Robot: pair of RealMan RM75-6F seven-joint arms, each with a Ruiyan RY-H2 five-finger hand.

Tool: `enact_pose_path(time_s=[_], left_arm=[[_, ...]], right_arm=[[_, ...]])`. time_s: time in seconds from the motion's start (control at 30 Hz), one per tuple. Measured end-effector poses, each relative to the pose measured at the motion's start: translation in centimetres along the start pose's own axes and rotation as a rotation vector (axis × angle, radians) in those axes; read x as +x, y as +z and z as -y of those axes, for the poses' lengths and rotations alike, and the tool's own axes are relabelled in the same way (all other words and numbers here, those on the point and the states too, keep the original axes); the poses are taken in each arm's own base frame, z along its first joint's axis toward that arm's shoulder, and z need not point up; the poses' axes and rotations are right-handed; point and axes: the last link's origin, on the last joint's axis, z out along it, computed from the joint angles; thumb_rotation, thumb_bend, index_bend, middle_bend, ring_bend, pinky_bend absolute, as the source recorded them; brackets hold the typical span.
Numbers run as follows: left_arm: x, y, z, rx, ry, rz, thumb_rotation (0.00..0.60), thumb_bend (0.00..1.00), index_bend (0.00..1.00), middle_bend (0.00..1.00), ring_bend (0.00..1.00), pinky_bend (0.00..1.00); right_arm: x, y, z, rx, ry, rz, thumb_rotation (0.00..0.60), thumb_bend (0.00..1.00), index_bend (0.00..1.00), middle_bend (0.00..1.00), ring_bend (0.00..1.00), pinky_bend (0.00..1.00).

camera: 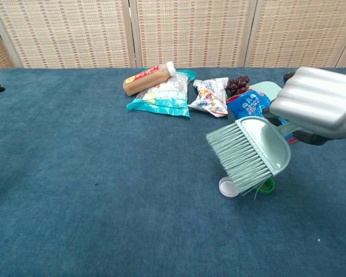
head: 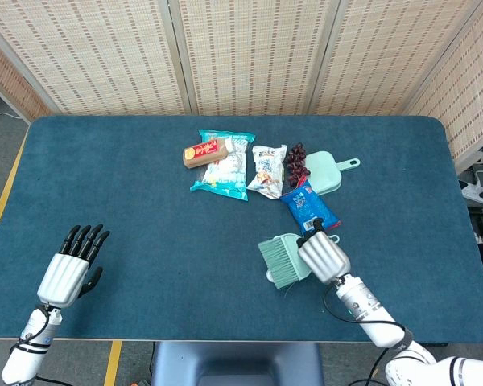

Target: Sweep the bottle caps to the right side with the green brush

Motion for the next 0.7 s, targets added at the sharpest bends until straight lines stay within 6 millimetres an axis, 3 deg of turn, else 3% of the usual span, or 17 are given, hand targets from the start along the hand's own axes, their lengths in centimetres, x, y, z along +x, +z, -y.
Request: enact_pose_path(time_s=[0.13, 0.33, 0.5, 0.7], left_arm=[[0.0, 0.0, 0.0, 0.000, 0.000, 0.000, 0.600, 0.45, 0.00, 0.00, 0.00, 0.02], [0.0, 0.0, 0.0, 0.000, 0.000, 0.000, 0.600, 0.45, 0.00, 0.00, 0.00, 0.01], [0.0, 0.0, 0.0, 0.000, 0.000, 0.000, 0.600, 0.45, 0.00, 0.00, 0.00, 0.01], [0.0, 0.0, 0.0, 0.000, 0.000, 0.000, 0.600, 0.45, 0.00, 0.00, 0.00, 0.02]], right_arm=[[1.7, 1.3, 1.2, 0.039, -0.087, 0.014, 0.600, 0.50, 0.96, 0.90, 0.61, 0.31], [2.8, 2.4, 3.5, 0.076, -0.177, 0.057, 0.600, 0.50, 0.96, 0.90, 0.61, 0.31], [2.7, 3.1, 4.7, 0.074, -0.241, 0.106, 0.600, 0.50, 0.96, 0.90, 0.61, 0.31], [1.8, 3.4, 4.6, 0.050, -0.286, 0.157, 0.600, 0.50, 0.96, 0.90, 0.61, 0.31]])
